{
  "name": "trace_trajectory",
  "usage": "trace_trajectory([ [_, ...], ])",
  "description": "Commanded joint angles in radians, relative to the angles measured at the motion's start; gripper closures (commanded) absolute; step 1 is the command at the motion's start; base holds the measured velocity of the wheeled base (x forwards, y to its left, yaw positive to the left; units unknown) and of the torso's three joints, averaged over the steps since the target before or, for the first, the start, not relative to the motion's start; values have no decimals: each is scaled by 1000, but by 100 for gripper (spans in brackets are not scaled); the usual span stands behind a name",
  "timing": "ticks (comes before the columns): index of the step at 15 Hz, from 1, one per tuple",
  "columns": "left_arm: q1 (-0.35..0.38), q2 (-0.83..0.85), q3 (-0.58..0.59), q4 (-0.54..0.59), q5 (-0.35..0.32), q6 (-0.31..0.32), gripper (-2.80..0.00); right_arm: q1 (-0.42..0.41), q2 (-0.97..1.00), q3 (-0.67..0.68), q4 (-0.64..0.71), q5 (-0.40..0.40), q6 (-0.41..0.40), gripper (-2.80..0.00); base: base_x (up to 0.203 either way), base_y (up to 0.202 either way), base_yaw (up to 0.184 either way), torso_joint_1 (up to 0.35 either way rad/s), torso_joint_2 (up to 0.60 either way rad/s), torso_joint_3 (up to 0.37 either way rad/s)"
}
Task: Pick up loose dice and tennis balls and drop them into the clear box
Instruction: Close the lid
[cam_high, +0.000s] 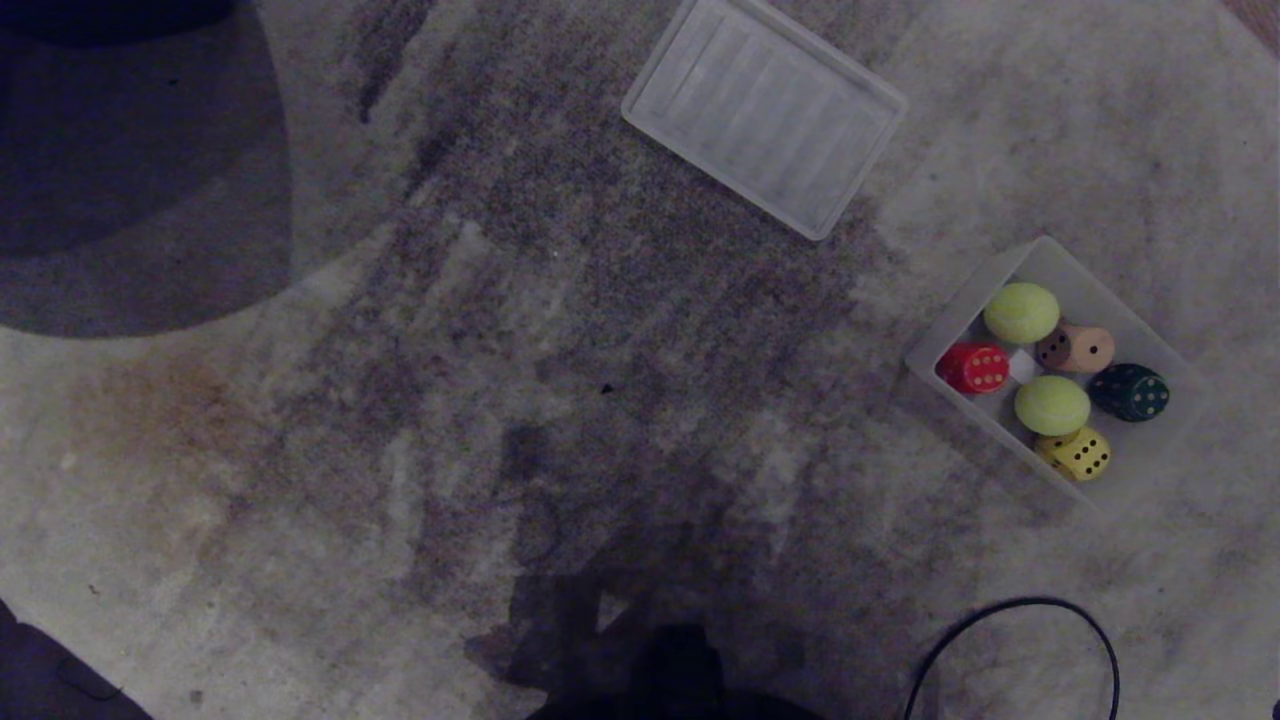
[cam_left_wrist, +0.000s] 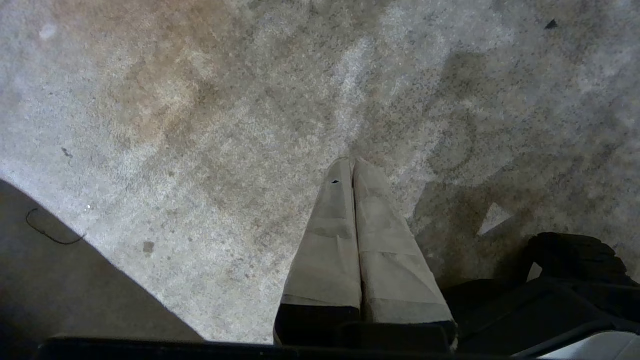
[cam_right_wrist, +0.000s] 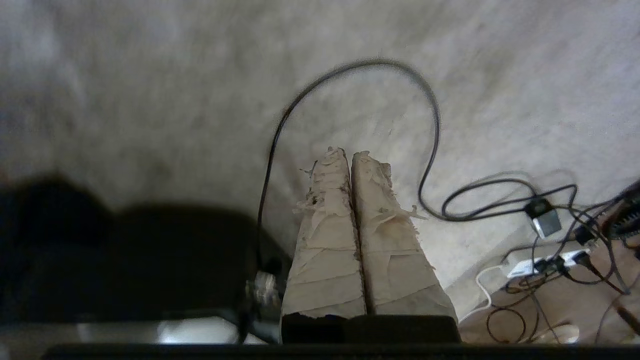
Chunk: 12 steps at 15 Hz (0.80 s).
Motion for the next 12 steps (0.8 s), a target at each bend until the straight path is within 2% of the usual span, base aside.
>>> trace_trajectory([
  [1,0,2,2,0,1,-1,0,2,-218,28,43,42,-12,0,0,0,0,0,0,0],
  [3,0,2,2,0,0,-1,0,3,-269,46,87,90,-41,0,0,0,0,0,0,0],
  [4,0,2,2,0,1,-1,0,4,-264,63,66,108,-76,0,0,0,0,0,0,0],
  [8,0,2,2,0,0,-1,0,9,-265,75,37,132,-98,0,0,0,0,0,0,0],
  [10,0,2,2,0,1,-1,0,96,-305,73,44,138,-105,0,0,0,0,0,0,0],
  [12,0,2,2,0,1,-1,0,98,-369,72,46,137,-95,0,0,0,0,0,0,0],
])
